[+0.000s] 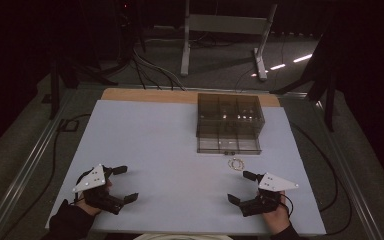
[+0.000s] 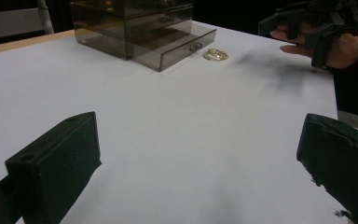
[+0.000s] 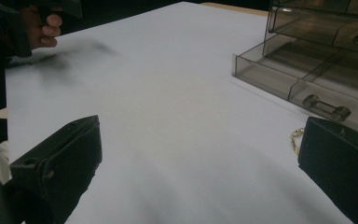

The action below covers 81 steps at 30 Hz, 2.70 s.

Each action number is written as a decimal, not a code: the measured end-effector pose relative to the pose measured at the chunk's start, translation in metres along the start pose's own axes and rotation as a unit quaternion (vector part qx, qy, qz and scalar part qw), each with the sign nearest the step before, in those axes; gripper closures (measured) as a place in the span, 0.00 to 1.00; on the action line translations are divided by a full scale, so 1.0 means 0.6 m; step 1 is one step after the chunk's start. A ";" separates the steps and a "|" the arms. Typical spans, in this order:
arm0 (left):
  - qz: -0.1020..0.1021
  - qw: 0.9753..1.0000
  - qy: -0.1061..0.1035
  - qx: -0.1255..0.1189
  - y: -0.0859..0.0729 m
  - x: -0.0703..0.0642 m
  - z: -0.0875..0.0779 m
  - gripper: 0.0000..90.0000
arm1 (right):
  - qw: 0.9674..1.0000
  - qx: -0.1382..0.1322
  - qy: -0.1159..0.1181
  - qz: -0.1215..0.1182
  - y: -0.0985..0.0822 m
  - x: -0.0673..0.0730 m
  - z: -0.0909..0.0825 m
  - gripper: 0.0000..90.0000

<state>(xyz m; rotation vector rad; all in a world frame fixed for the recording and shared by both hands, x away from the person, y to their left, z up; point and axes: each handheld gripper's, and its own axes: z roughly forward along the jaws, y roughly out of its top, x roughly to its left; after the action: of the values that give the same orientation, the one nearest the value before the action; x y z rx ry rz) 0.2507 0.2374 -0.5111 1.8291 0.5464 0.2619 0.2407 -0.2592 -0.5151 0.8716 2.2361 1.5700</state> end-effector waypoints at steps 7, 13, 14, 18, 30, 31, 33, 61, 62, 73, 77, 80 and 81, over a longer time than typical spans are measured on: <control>-0.003 1.000 -0.001 0.000 0.001 0.000 0.000 0.00 | 1.000 0.015 0.013 -0.007 0.005 0.008 0.006 0.00; 0.000 1.000 -0.008 -0.002 0.004 -0.002 0.002 0.00 | 1.000 0.008 0.013 -0.008 0.016 0.017 0.001 0.00; -0.002 1.000 -0.009 -0.004 0.004 -0.002 0.003 0.00 | 1.000 0.011 0.008 -0.008 0.019 0.018 0.000 0.00; 0.000 1.000 -0.011 -0.002 0.006 -0.003 0.006 0.00 | 1.000 -0.001 0.004 -0.008 0.034 0.023 -0.009 0.00; -0.002 1.000 -0.012 -0.009 0.008 -0.003 0.007 0.00 | 0.999 -0.033 -0.021 -0.013 0.084 0.024 -0.027 0.00; -0.003 1.000 -0.011 -0.009 0.008 -0.003 0.008 0.00 | 0.999 -0.037 -0.023 -0.014 0.086 0.022 -0.027 0.00; -0.003 1.000 -0.012 -0.008 0.008 -0.003 0.009 0.00 | 0.999 -0.038 -0.029 -0.011 0.091 0.018 -0.027 0.00; -0.007 1.000 -0.019 -0.009 0.009 0.001 0.013 0.00 | 0.995 -0.005 -0.100 0.017 0.111 -0.070 0.017 0.00; -0.007 1.000 -0.019 -0.008 0.009 0.001 0.013 0.00 | 0.995 -0.003 -0.100 0.022 0.110 -0.074 0.018 0.00; -0.010 1.000 -0.020 -0.011 0.009 0.002 0.013 0.00 | 0.989 0.042 -0.130 0.062 0.087 -0.102 0.038 0.11; -0.011 1.000 -0.021 -0.010 0.009 0.002 0.013 0.00 | 0.986 0.069 -0.134 0.075 0.076 -0.109 0.045 0.18; -0.012 1.000 -0.021 -0.012 0.009 0.002 0.014 0.00 | 0.985 0.087 -0.129 0.079 0.070 -0.112 0.048 0.26; -0.012 1.000 -0.021 -0.011 0.009 0.002 0.014 0.00 | 0.984 0.091 -0.132 0.080 0.068 -0.113 0.049 0.29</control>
<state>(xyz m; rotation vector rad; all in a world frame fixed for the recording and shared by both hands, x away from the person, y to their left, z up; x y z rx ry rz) 0.2565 0.2299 -0.5089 1.8016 0.5347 0.2123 0.3222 -0.2691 -0.4963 1.2591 2.1852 1.2386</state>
